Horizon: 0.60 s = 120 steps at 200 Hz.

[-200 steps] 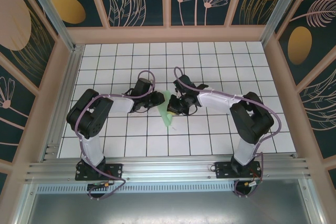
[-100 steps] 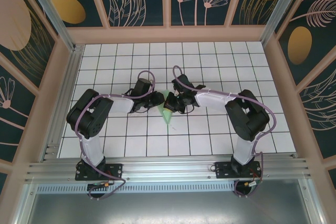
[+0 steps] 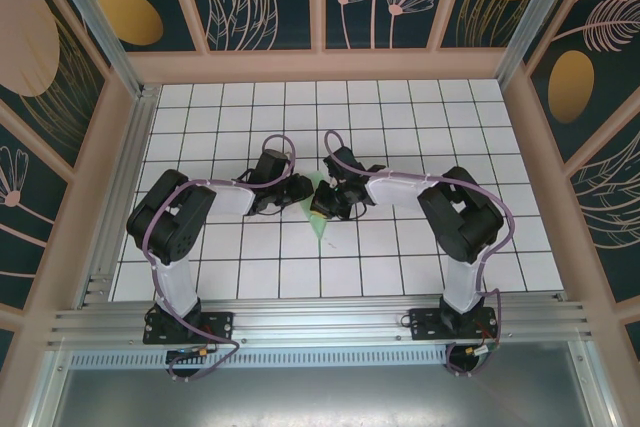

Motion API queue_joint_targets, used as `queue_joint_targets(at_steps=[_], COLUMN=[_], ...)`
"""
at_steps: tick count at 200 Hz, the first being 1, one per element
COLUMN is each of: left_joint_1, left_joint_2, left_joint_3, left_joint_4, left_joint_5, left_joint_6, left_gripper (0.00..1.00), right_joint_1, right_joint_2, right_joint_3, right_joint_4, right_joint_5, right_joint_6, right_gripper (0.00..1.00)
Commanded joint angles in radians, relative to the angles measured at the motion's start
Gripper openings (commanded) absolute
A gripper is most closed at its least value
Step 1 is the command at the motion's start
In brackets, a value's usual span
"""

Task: Fold a paper plane with a square sheet of paper (pick it up from the middle)
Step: Third fold the triangle at the center of the table.

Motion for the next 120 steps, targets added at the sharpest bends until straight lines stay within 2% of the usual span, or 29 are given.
queue_joint_targets(at_steps=[1,120], left_joint_1=[0.005,0.005], left_joint_2=[0.029,0.028], left_joint_3=[-0.02,-0.024], left_joint_4=[-0.017,-0.015], left_joint_5=[0.009,0.013], left_joint_6=[0.007,0.006], left_gripper=[0.26,0.26], right_joint_1=[0.007,0.007], right_joint_2=[0.019,0.045], right_joint_3=[0.009,0.004], right_joint_4=[0.029,0.054], right_joint_5=[0.007,0.028], right_joint_6=[0.021,0.046], right_gripper=[0.0,0.0])
